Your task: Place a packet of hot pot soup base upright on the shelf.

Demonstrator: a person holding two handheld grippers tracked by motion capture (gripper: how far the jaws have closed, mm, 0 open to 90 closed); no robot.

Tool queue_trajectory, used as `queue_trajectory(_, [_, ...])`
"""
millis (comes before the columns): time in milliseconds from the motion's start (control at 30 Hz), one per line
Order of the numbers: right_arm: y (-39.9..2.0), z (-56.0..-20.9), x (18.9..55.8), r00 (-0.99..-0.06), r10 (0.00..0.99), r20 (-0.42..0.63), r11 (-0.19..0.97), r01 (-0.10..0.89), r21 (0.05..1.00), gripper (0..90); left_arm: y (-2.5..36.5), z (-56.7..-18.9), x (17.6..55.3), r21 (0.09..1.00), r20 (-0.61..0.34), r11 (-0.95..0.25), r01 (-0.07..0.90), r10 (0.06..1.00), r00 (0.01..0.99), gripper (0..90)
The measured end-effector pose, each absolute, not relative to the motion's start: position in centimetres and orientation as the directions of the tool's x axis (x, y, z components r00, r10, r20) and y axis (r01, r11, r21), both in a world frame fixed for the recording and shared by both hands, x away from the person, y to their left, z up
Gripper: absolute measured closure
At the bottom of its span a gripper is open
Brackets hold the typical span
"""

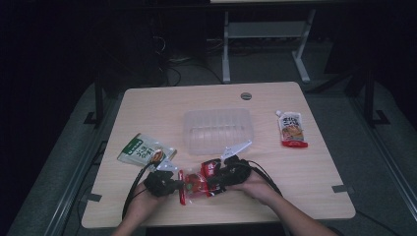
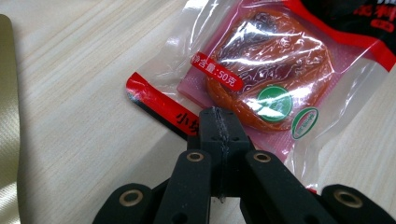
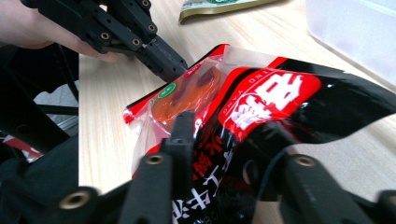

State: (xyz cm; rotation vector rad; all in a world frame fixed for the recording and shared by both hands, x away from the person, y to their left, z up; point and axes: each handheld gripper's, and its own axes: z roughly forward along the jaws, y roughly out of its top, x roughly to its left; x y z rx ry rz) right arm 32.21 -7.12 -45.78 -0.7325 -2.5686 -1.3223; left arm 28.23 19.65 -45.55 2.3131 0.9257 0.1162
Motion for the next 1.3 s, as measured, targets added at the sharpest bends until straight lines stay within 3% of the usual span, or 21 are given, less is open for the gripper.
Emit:
queue_trajectory(333, [-6.8, -45.5, 32.5, -0.874, 0.321, 0.364, 0.503, 0.483, 0.717, 86.9, 19.7, -45.6, 28.3, 0.594, -0.157, -0.541, 0.595, 0.648, 0.746, 89.9])
queue_trajectory(667, [-7.0, -45.2, 32.5, -0.886, 0.279, 0.371, 0.511, 0.464, 0.723, 89.1, 19.7, -45.5, 28.4, 0.588, -0.136, -0.575, 0.569, 0.623, 0.770, 89.8])
queue_trajectory(1300, [-7.9, -42.8, 32.0, -0.921, 0.133, 0.367, 0.425, 0.388, 0.818, 90.0, 18.4, -44.3, 29.0, 0.678, -0.161, -0.534, 0.505, 0.562, 0.811, 89.8])
